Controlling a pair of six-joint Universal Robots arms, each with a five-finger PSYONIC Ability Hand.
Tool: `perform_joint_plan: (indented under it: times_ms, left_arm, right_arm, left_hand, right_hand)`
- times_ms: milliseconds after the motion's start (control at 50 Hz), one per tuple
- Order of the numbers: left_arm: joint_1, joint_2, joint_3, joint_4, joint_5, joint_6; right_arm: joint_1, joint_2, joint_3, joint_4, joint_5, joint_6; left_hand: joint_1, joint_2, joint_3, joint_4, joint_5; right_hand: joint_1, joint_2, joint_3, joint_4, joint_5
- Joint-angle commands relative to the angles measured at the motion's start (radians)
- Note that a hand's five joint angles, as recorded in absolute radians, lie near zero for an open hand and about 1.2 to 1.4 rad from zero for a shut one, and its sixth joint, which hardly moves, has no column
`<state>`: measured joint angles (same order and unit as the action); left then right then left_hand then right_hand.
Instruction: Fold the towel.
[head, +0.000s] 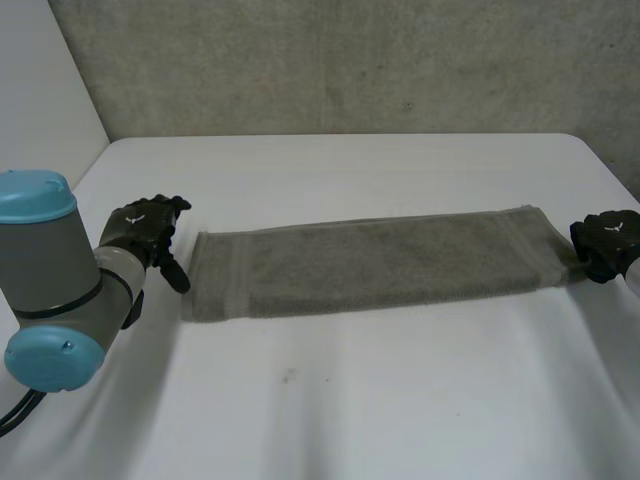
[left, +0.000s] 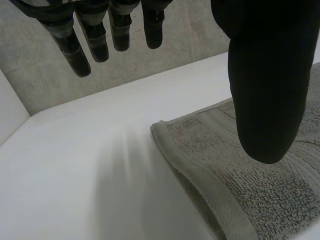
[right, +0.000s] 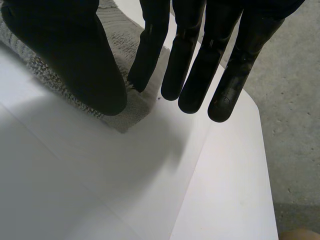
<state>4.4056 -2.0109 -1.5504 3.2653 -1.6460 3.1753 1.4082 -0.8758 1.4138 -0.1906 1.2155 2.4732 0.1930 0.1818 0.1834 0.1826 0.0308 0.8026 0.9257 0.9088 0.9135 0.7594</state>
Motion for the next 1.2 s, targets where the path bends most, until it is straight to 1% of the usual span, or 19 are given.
perform_joint_plan:
  times_ms: [20,100,220,240,260,280,300,500,660,760,940,980,1020,1040,1080,1100,1140,1160,1200]
  left_arm:
    - [0.000,0.000,-0.005,0.008,0.000,0.000]
    - [0.000,0.000,-0.007,0.008,0.000,0.000]
    - [0.000,-0.003,-0.007,0.008,0.000,0.000]
    - [0.000,-0.003,-0.007,0.008,0.000,0.000]
    - [0.000,-0.003,-0.007,0.008,0.000,0.000]
    - [0.000,-0.005,-0.007,0.008,0.000,0.000]
    - [0.000,-0.005,-0.007,0.008,0.000,0.000]
    - [0.000,-0.005,-0.008,0.008,0.000,0.000]
    - [0.000,-0.003,-0.008,0.008,0.000,0.000]
    - [0.000,-0.002,-0.011,0.008,0.000,0.000]
    - [-0.002,0.001,-0.014,0.008,0.000,0.000]
    - [-0.002,0.001,-0.014,0.008,0.000,0.000]
    - [-0.002,0.003,-0.014,0.008,0.000,0.000]
    - [-0.002,0.003,-0.014,0.008,-0.001,0.000]
    - [-0.003,0.003,-0.014,0.008,-0.002,0.000]
    - [-0.003,0.003,-0.014,0.008,-0.002,0.000]
    - [-0.003,0.003,-0.014,0.008,-0.002,0.000]
    - [-0.003,0.003,-0.014,0.008,-0.003,0.000]
    - [-0.003,0.001,-0.014,0.008,-0.003,0.000]
  right_arm:
    - [-0.009,0.006,-0.003,-0.007,-0.016,0.006]
    - [-0.009,0.014,-0.006,-0.007,-0.016,0.007]
    - [-0.008,0.034,-0.013,-0.007,-0.017,0.007]
    - [-0.008,0.041,-0.016,-0.007,-0.017,0.007]
    - [-0.008,0.047,-0.018,-0.007,-0.017,0.007]
    - [-0.008,0.047,-0.018,-0.007,-0.017,0.007]
    - [-0.006,0.052,-0.021,-0.010,-0.019,0.007]
    - [-0.029,0.038,-0.044,-0.010,-0.011,0.000]
    - [-0.141,-0.029,-0.041,-0.007,-0.011,-0.011]
    - [-0.209,-0.052,-0.061,-0.009,-0.007,-0.078]
    - [-0.196,-0.117,-0.078,-0.010,0.010,-0.093]
    - [-0.160,-0.138,-0.078,-0.012,0.012,-0.089]
    - [-0.027,-0.182,-0.081,-0.023,0.013,-0.083]
    - [-0.026,-0.183,-0.081,-0.023,0.013,-0.083]
    - [0.102,-0.201,-0.088,-0.023,0.012,-0.080]
    - [0.103,-0.201,-0.088,-0.023,0.012,-0.080]
    - [0.239,-0.203,-0.101,-0.023,0.010,-0.079]
    - [0.239,-0.203,-0.101,-0.023,0.010,-0.079]
    - [0.322,-0.195,-0.105,-0.026,0.007,-0.080]
  left_hand:
    - [0.000,0.011,0.010,0.010,-0.012]
    - [0.003,0.014,0.012,0.013,-0.009]
    - [0.003,0.014,0.012,0.013,-0.009]
    - [0.003,0.014,0.012,0.013,-0.009]
    - [0.003,0.014,0.012,0.013,-0.009]
    - [0.003,0.014,0.012,0.013,-0.009]
    - [0.003,0.014,0.012,0.013,-0.009]
    - [0.003,0.014,0.012,0.013,-0.009]
    - [0.003,0.014,0.012,0.013,-0.009]
    - [0.003,0.014,0.012,0.013,-0.009]
    - [0.000,0.011,0.010,0.010,-0.012]
    - [0.000,0.011,0.010,0.010,-0.012]
    - [0.000,0.011,0.010,0.010,-0.012]
    - [0.000,0.011,0.010,0.010,-0.012]
    - [0.000,0.011,0.010,0.010,-0.012]
    - [0.000,0.011,0.010,0.010,-0.012]
    - [0.000,0.011,0.010,0.010,-0.012]
    - [0.000,0.011,0.010,0.010,-0.012]
    - [0.000,0.011,0.010,0.010,-0.012]
  right_hand:
    - [0.190,0.067,0.083,0.079,0.058]
    - [0.055,-0.068,-0.051,-0.056,-0.076]
    - [0.069,-0.054,-0.037,-0.042,-0.062]
    - [0.174,0.051,0.068,0.063,0.042]
    - [0.407,0.284,0.301,0.297,0.276]
    - [0.410,0.287,0.303,0.299,0.278]
    - [0.592,0.469,0.486,0.481,0.460]
    - [0.594,0.471,0.487,0.483,0.462]
    - [0.594,0.471,0.487,0.483,0.462]
    - [0.594,0.471,0.487,0.483,0.462]
    - [0.594,0.471,0.487,0.483,0.462]
    - [0.594,0.471,0.487,0.483,0.462]
    - [0.594,0.471,0.487,0.483,0.462]
    - [0.594,0.471,0.487,0.483,0.462]
    - [0.594,0.471,0.487,0.483,0.462]
    - [0.594,0.471,0.487,0.483,0.462]
    - [0.594,0.471,0.487,0.483,0.462]
    - [0.594,0.471,0.487,0.483,0.462]
    - [0.594,0.471,0.487,0.483,0.462]
